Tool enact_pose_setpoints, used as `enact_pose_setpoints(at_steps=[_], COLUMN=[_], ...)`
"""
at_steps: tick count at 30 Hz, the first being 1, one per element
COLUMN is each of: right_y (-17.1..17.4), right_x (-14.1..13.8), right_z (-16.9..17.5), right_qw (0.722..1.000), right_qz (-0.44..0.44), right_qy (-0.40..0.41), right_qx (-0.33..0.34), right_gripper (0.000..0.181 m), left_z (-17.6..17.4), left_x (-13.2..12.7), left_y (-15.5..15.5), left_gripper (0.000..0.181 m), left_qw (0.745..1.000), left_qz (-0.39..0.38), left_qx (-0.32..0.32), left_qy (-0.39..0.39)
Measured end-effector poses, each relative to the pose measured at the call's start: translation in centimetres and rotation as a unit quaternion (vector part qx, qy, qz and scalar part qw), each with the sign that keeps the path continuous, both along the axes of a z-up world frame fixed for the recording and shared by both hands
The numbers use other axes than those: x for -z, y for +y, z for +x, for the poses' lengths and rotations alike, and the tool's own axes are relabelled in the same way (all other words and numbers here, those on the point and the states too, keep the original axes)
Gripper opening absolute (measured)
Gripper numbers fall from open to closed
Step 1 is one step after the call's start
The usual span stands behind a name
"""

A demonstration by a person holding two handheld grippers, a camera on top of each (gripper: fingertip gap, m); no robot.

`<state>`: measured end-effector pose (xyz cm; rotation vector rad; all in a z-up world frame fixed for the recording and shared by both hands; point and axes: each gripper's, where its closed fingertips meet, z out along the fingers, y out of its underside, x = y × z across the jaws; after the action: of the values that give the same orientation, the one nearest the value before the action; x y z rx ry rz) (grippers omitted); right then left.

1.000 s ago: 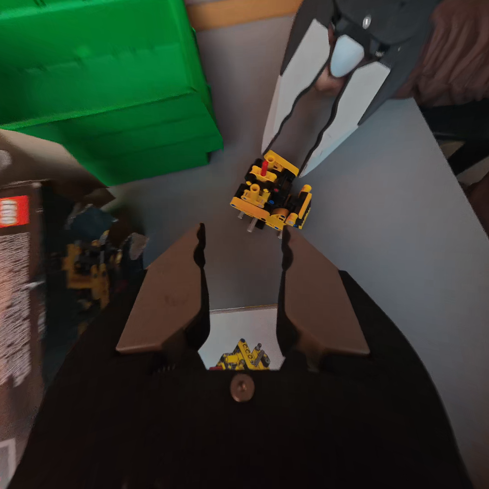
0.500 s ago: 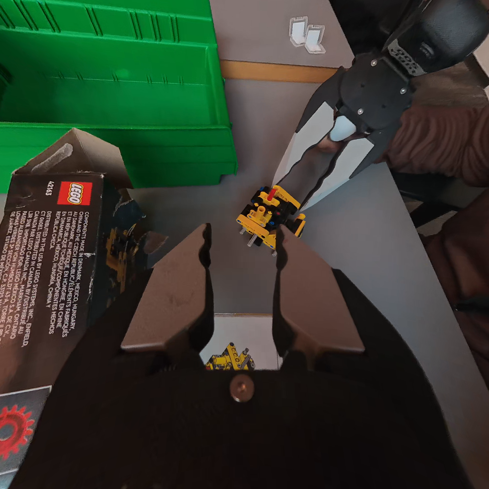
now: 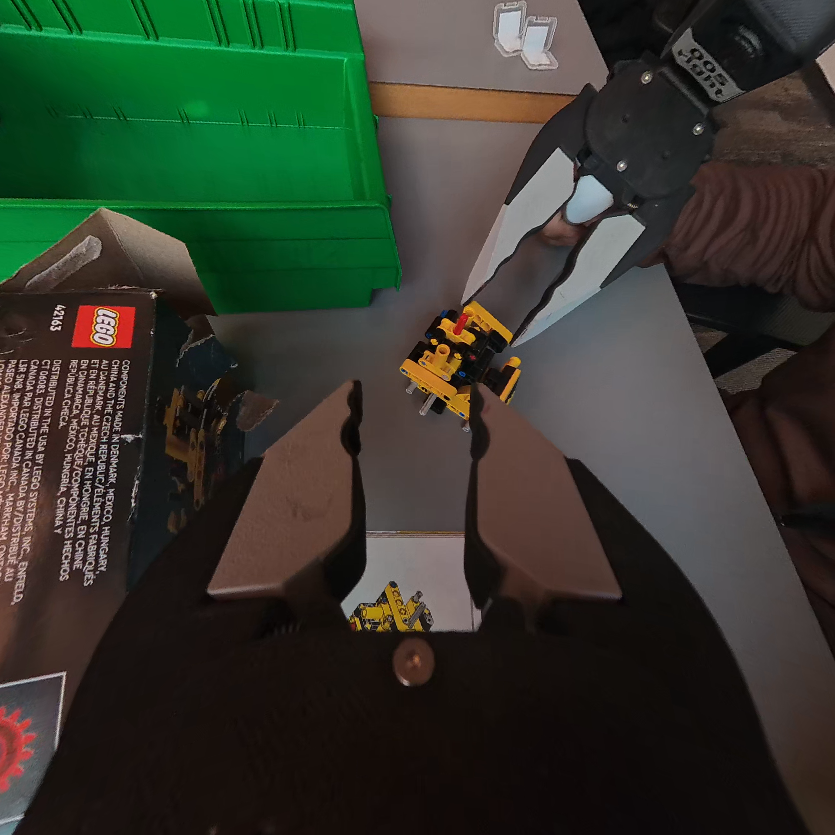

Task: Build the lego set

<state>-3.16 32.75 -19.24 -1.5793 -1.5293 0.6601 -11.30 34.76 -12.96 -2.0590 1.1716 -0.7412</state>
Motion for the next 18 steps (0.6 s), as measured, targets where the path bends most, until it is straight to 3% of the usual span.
enact_pose_setpoints(at_steps=[12, 18], right_y=[0.4, -2.9], right_x=[-1.0, -7.5], right_z=[0.9, 1.8], right_qw=[0.999, 0.973], right_qz=[-0.003, 0.029], right_qy=[0.033, 0.208], right_qx=[0.001, -0.093], right_gripper=[0.037, 0.037], left_z=[0.2, 0.5], left_x=[1.5, 1.7], left_y=[-0.1, -0.2], left_gripper=[0.045, 0.045], left_qw=[1.0, 1.0], left_qz=[-0.011, -0.016], left_qx=[0.006, 0.007], left_qy=[0.02, 0.019])
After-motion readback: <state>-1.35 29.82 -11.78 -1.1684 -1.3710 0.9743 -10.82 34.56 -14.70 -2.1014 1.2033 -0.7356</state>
